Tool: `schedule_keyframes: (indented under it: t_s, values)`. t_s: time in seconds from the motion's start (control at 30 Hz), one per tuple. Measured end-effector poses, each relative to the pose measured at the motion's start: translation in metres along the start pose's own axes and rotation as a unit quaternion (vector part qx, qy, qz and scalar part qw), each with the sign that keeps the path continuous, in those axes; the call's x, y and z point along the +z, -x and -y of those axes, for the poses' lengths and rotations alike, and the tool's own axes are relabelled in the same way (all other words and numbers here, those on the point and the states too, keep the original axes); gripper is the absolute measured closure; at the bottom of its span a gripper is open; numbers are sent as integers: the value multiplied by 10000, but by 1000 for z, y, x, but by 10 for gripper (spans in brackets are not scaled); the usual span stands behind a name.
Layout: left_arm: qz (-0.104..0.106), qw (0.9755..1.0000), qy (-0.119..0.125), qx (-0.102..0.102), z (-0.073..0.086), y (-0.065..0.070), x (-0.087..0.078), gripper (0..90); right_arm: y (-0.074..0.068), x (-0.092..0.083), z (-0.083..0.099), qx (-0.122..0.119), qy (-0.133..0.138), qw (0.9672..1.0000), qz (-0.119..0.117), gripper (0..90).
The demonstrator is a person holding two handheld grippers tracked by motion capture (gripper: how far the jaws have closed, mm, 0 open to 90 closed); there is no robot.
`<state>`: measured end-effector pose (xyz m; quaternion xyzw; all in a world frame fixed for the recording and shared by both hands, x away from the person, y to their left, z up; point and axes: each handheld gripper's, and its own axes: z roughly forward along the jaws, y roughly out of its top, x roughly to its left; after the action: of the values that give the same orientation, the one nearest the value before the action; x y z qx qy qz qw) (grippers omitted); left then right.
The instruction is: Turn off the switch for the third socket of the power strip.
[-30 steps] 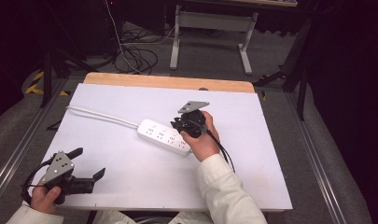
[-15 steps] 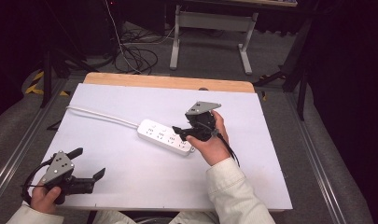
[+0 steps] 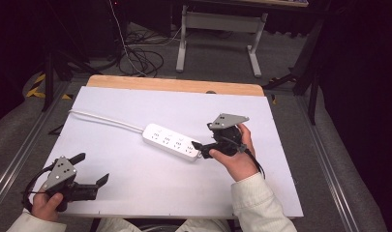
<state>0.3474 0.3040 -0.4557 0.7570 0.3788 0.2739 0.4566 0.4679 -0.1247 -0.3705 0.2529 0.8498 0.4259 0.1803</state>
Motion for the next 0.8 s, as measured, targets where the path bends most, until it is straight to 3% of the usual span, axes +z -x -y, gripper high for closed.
schedule_keyframes:
  t_s: [0.43, 0.8]
  values:
    - [14, 10000, 61, -50, 0, 1, -1, 3, 10, -35, 37, 334, 276, 9988, -218, 182]
    - [-4, 10000, 55, -19, -1, 2, -1, 3, 16, -49, 76, 437, 325, 9983, -182, 154]
